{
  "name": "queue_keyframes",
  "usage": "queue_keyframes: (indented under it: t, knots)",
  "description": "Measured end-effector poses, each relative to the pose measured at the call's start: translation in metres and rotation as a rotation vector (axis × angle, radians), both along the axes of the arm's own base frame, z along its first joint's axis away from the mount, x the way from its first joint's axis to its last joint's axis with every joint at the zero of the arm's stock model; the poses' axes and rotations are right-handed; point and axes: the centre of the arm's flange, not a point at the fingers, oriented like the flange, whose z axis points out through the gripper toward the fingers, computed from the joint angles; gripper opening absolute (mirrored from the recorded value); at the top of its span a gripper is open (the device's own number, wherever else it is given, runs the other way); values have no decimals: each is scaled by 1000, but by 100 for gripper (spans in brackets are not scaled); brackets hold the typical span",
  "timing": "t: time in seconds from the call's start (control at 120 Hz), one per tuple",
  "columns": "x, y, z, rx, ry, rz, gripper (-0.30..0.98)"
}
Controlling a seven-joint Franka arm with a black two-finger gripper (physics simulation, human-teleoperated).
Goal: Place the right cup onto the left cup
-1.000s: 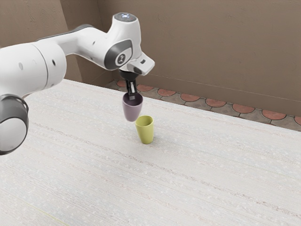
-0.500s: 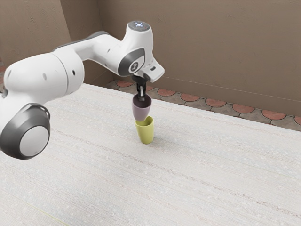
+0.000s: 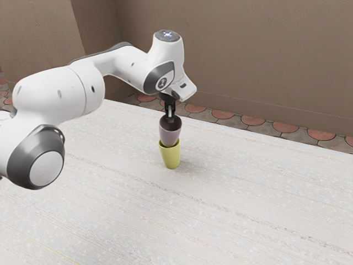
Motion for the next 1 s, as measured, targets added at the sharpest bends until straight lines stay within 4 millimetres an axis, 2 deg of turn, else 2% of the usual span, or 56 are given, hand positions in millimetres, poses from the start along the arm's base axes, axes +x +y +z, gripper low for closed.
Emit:
queue_keyframes:
  t: [0.3,0.367,0.517,0.617,0.733,0.825,0.933,1.0]
  knots:
    - [2,-2,-8,3,4,-19,-10]
    - [2,-1,-7,0,4,-18,5]
    - [-2,1,9,-6,-6,-15,36]
    - [-5,0,18,-6,-8,-17,48]
    - [-9,2,27,-9,-3,-11,57]
    - [-33,21,53,-58,25,32,61]
    - [-104,49,105,-122,77,83,64]
    - [-128,58,128,-134,89,100,65]
